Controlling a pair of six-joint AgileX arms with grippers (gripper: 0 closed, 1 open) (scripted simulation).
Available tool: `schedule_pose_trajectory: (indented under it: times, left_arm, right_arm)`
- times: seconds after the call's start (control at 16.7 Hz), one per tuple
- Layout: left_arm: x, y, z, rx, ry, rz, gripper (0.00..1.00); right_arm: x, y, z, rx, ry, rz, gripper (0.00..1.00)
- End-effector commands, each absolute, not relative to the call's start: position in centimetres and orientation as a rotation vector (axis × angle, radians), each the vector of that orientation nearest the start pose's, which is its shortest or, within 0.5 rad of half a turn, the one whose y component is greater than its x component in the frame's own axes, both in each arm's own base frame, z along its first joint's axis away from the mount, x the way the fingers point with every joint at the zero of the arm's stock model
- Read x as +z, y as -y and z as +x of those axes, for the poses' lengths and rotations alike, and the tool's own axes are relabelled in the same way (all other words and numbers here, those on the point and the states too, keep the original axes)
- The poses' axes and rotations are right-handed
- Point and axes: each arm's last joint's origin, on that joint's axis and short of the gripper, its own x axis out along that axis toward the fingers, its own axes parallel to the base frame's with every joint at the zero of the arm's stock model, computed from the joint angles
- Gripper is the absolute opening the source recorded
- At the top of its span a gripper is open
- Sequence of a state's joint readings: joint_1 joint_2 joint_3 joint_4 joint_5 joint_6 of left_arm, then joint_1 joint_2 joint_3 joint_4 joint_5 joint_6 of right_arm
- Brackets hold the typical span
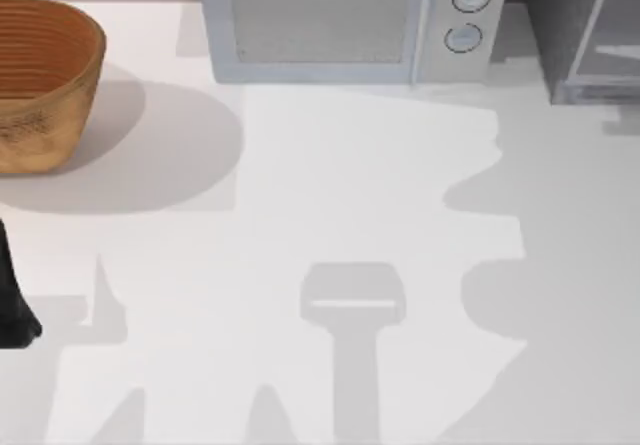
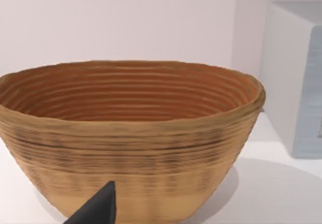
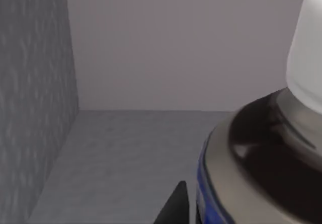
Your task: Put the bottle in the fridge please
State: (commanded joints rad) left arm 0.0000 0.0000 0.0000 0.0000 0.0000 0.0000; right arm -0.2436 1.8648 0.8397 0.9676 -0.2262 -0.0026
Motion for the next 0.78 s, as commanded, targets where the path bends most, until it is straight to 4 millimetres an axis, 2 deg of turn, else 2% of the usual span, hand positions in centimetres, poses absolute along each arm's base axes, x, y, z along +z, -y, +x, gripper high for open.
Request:
schedule_pose_trajectory:
  times: [0.18,0.3,0.78]
  left_arm:
    - [16.0,0.1,10.6,0.000,0.000,0.000,1.00]
    - [16.0,0.1,10.6,0.000,0.000,0.000,1.00]
    - [16.0,0.1,10.6,0.000,0.000,0.000,1.00]
  right_arm:
    - [14.3,9.5,39.2,0.004,-0.033,-0.001,0.01]
    - [13.4,10.1,40.1,0.005,-0.014,0.000,0.01]
    - [12.9,10.1,40.5,0.011,-0.009,0.004,0.01]
